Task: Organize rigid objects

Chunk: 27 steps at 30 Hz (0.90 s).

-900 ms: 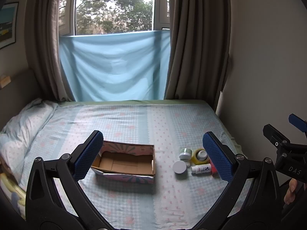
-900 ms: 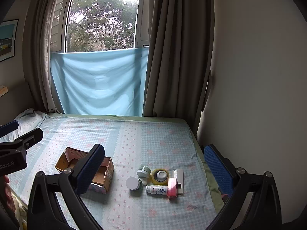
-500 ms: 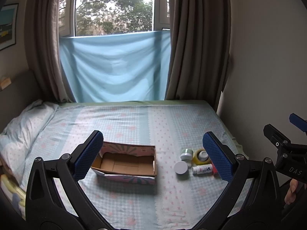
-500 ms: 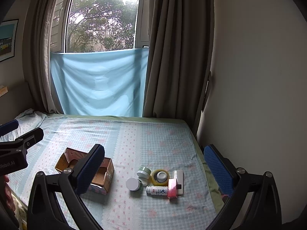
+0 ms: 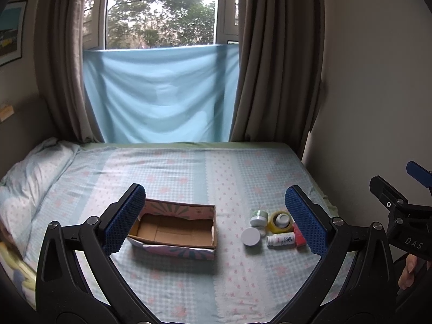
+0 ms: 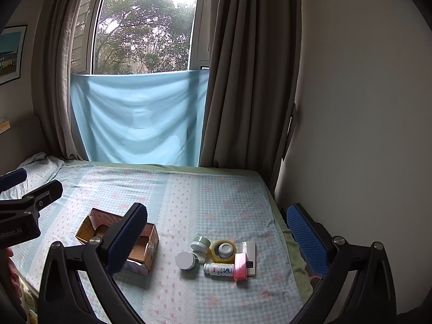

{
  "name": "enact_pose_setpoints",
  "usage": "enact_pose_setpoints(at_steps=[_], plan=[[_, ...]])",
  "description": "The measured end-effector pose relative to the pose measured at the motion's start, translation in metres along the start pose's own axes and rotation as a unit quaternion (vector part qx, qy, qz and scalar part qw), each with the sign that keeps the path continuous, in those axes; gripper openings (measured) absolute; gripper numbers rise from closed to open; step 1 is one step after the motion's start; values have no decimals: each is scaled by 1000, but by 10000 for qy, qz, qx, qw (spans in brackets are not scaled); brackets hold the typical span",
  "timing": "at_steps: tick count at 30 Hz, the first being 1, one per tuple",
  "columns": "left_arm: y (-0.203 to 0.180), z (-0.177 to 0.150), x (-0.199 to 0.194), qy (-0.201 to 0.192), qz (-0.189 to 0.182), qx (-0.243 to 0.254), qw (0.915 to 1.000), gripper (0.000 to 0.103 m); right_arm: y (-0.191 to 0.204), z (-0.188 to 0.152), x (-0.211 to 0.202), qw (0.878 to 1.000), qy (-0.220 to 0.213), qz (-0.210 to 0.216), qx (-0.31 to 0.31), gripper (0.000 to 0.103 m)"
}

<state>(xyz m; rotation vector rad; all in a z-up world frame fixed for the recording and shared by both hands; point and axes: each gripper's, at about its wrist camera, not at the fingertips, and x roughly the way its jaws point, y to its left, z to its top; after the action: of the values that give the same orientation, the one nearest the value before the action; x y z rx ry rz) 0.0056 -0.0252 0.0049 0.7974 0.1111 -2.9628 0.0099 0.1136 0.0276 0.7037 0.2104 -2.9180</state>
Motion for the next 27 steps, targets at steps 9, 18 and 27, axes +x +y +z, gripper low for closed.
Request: enact_pose_setpoints(at_steps=[9,18,27], plan=[[0,0,1,-22,136,86,9999,103,1,-2,-3,10000,-13,-38,21,103],[3,3,3,-41,108,90,9999,103,4,-2,-5,9999,-37,-69,65,103],[7,6,12,114,112,101,9998,103,8,-1,-3,9998,-33,-136,154,103]])
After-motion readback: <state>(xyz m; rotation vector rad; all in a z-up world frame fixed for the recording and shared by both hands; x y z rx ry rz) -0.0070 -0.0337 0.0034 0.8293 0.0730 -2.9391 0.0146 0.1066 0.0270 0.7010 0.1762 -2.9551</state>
